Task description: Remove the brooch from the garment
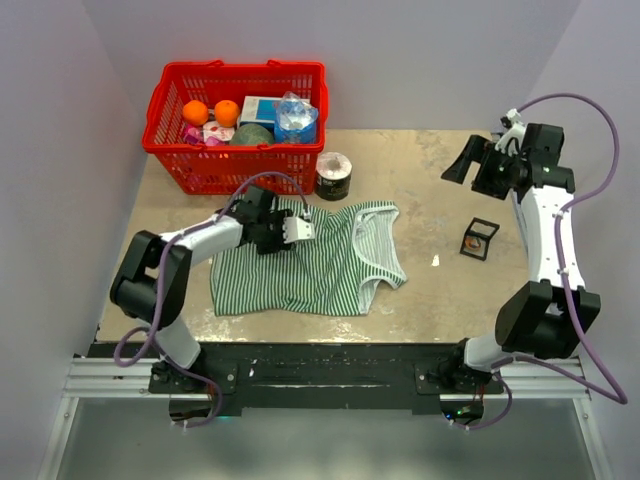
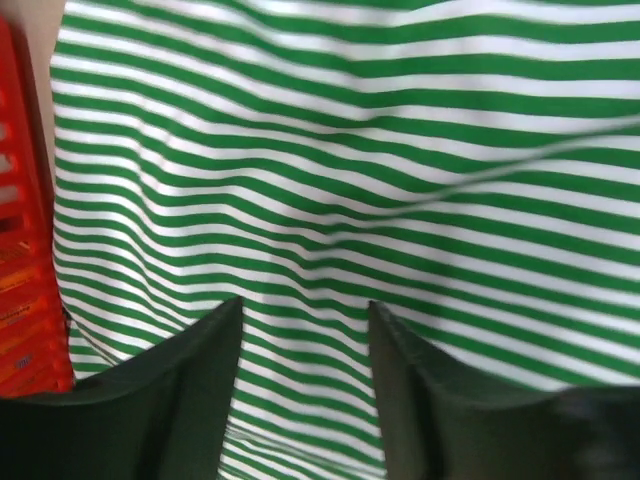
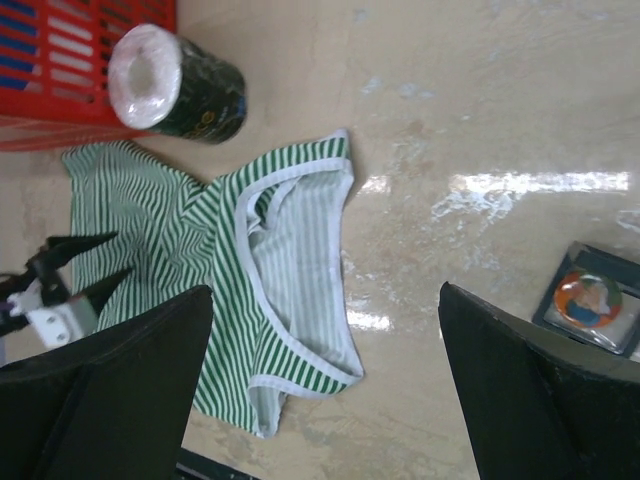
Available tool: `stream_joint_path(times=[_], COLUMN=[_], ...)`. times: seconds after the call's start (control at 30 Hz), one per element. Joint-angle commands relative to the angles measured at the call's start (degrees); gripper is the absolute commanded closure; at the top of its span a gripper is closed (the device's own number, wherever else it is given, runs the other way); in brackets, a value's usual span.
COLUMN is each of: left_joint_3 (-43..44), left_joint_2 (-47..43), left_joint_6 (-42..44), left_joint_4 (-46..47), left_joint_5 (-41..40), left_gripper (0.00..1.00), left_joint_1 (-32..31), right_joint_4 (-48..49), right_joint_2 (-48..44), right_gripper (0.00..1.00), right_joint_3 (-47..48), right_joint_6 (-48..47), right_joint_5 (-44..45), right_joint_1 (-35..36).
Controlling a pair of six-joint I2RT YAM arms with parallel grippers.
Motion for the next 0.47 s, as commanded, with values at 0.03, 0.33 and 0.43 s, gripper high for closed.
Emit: stream_joint_path(times=[0.03,0.33,0.43], left_joint_3=[2.90,15.12,18.10], left_joint_2=[-14.95,-20.86,-20.95], left_joint_6=[-9.85,-35.34,-47.20], left_joint_4=[-9.88,-1.39,3.72], left_joint_5=[12.02,2.10,3.75], left_gripper=[0.26,0.00,0.00], left_joint_1=[-0.53,4.11,11.05], right_joint_4=[-0.23,-4.18,-4.45], right_joint_2=[0.02,4.84,5.82], right_gripper=[0.01,0.01,0.01], right_joint_3=[9.57,24.78,27.60], right_joint_6=[1.40,-3.09,-4.40], right_joint_5=[10.79,13.44,12.38], right_joint_1=[0.05,0.05,0.05])
